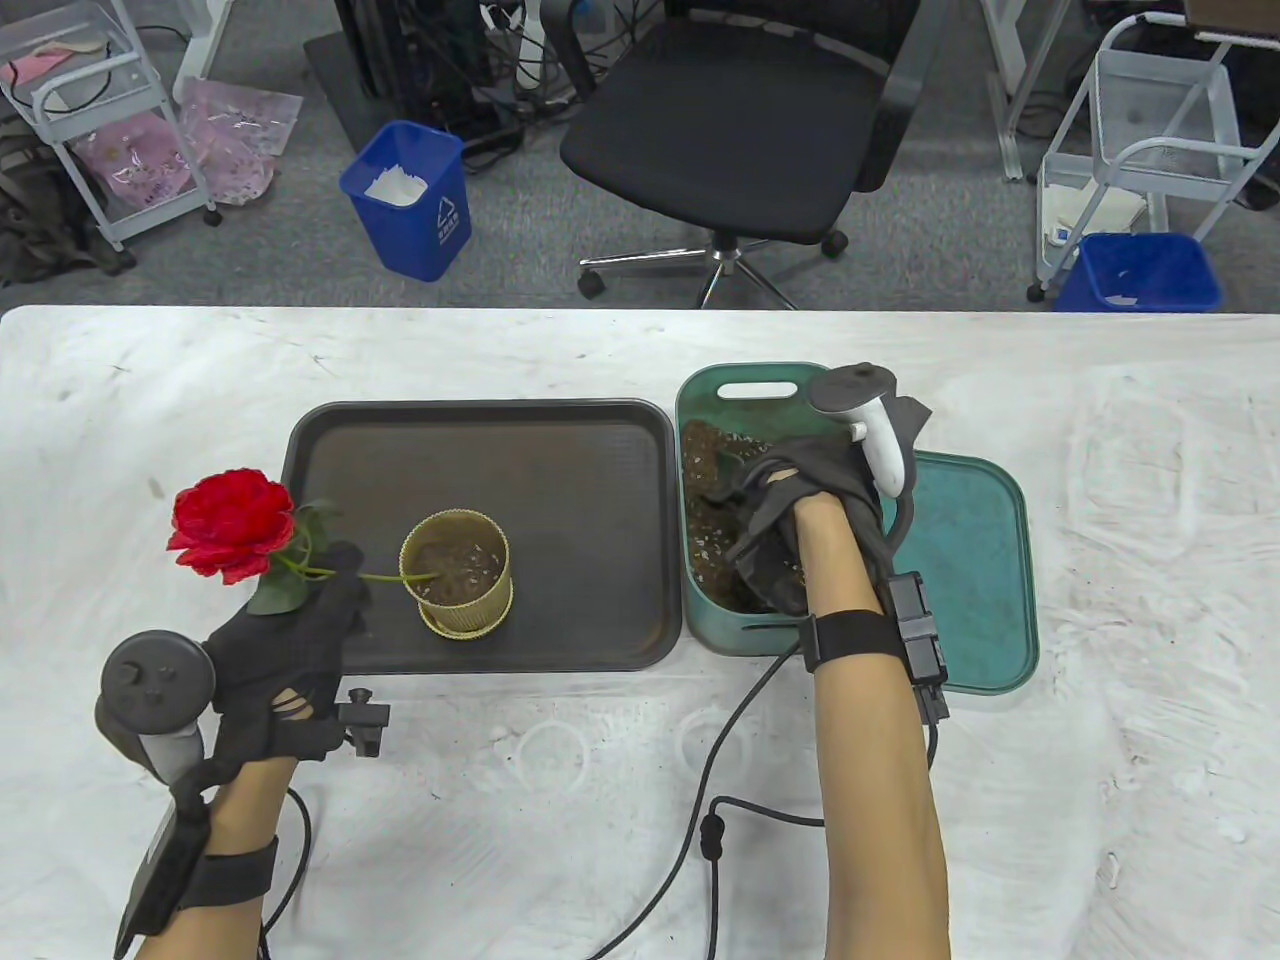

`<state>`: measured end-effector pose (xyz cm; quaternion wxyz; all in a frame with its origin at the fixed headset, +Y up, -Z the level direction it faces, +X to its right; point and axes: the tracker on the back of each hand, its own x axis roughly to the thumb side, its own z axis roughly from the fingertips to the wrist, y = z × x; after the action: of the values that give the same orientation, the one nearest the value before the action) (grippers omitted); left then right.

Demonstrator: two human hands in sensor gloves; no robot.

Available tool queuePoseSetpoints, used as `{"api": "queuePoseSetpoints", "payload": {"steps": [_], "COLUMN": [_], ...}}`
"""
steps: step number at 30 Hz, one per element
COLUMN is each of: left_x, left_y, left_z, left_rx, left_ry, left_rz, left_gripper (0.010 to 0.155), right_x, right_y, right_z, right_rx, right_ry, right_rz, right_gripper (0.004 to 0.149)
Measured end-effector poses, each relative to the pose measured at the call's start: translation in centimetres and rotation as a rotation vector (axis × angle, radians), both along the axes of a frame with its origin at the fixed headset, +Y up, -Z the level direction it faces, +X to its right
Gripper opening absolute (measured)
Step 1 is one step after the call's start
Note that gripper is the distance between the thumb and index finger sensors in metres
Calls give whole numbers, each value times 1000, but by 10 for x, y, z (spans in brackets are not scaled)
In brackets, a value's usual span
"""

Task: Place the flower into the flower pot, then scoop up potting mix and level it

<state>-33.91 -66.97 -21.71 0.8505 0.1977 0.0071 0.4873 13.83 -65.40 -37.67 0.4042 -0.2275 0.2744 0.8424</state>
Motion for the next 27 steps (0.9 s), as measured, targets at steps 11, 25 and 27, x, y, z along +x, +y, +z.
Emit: {"api": "queuePoseSetpoints", "payload": {"steps": [11,25,27], "left_x": [1,3,3], "left_y": [-1,-1,-1], "left_z": [1,-1,-1], "left_rx": [-1,-2,-2], "left_ry": [-4,-20,-20], "left_rz": [3,14,12], "left_gripper": [43,43,43], "right_x": [21,29,22], "right_y": [3,44,47], "right_z": [33,75,78], "right_rx": [48,223,224], "right_ry": [-157,-207,-168], "right_rz": [-279,-350,-356], "right_gripper": [54,53,53]}}
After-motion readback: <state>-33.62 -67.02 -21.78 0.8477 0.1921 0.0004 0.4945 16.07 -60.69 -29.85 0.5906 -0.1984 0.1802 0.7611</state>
